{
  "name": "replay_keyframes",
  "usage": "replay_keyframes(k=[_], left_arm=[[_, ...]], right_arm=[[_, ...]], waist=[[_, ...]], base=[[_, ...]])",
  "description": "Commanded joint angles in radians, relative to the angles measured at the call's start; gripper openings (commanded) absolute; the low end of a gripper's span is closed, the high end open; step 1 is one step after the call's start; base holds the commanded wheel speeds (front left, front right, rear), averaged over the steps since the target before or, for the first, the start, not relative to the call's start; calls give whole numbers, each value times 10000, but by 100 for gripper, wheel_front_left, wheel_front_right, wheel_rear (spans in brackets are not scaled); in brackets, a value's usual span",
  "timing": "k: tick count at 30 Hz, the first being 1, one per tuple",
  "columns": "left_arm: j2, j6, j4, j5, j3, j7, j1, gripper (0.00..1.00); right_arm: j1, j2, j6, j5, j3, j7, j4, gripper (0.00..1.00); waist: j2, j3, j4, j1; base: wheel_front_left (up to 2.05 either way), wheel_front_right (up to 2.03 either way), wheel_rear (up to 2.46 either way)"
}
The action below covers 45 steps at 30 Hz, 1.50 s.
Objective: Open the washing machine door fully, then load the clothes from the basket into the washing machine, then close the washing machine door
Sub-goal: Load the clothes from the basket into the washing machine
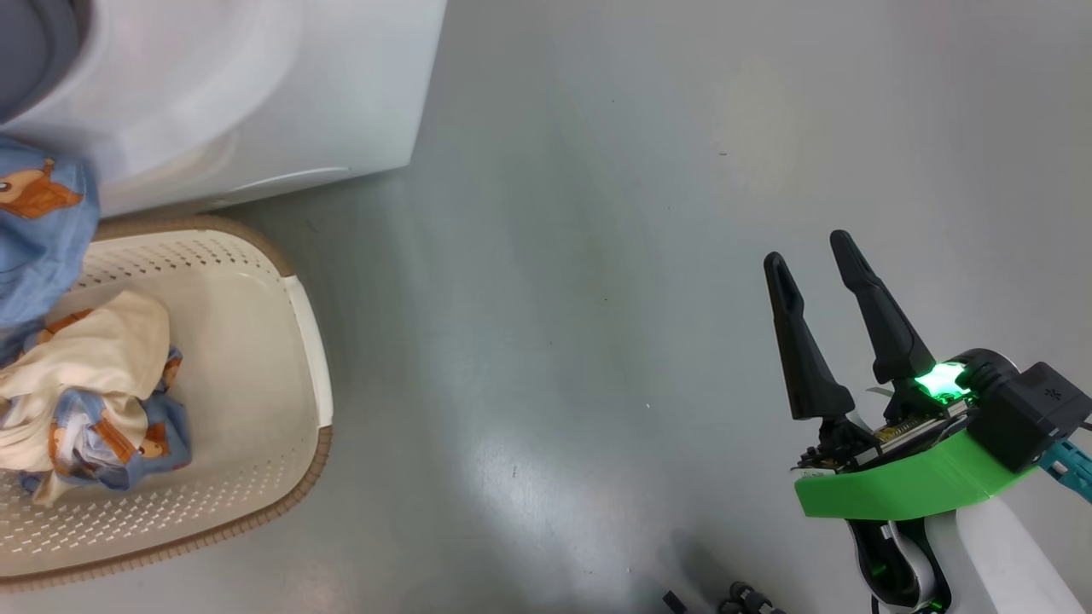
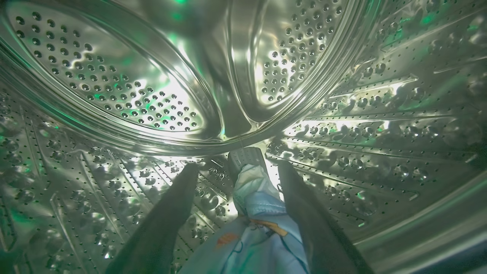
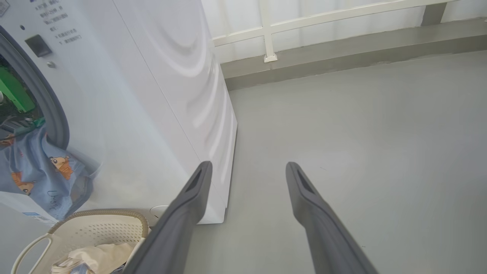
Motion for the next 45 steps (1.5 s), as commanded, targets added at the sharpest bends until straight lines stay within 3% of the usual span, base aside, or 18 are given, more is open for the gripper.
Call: replay_keyframes(k=[1,7,14,21,31,45], left_arm=[[385,-26,-100,-165,61,-120,-85,100],[228,-30,-363,-483,143,-289,163,100],[22,429,-2417,-611,1048,-307,1433,100],[-138,587,-4194,-453,2354,-308,2959,100],[-729,240,-5480,35,4092,-309,4605,100],[-1955,-19,-7134,897,5295,-309,7415,100]], right_arm=[[118,-165,56,-61,170,-80,-189,100],[108,-195,56,-72,86,-80,-220,100],[133,-224,56,-116,-81,-80,-280,100],[154,-277,56,-150,-143,-80,-341,100],[146,-389,56,-154,-200,-80,-294,100],[259,-799,56,-38,-265,-80,-35,100]], waist=[[-1,-28,14,1],[-1,-98,88,1],[-1,-247,254,1],[-1,-385,376,1],[-1,-817,551,1],[-1,-2142,980,1]], base=[[0,0,0],[0,0,0],[0,0,0],[0,0,0],[0,0,0],[0,0,0]])
